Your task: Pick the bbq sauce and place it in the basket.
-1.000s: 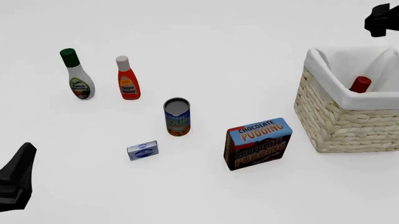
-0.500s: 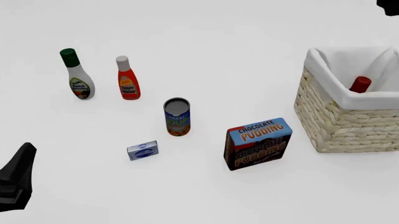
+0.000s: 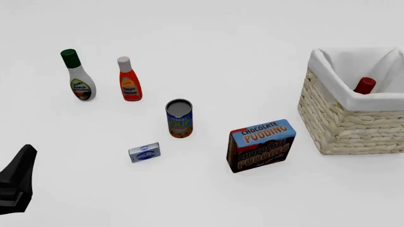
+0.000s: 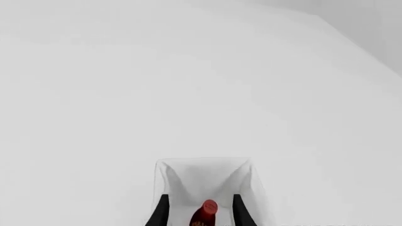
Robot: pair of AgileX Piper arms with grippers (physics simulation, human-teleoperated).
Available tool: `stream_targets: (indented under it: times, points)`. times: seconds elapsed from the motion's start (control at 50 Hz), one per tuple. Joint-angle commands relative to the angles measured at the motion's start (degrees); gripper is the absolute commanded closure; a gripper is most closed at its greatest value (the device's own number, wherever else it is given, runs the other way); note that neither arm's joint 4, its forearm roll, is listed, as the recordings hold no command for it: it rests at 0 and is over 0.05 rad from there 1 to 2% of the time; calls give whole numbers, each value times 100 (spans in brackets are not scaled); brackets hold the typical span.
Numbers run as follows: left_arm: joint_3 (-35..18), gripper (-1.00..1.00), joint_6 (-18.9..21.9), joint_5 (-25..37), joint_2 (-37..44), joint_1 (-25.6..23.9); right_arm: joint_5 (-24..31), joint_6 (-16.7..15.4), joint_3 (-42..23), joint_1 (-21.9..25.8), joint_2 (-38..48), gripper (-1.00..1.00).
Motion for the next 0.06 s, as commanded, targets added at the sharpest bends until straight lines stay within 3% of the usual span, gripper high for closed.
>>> stream_targets:
  times: [0.02, 0.06]
  points:
    - [0, -100, 0, 0, 0, 0, 134, 73, 127, -22, -476, -100]
    - [0, -100, 0, 0, 0, 0, 204, 90, 141, -42, -612, -100]
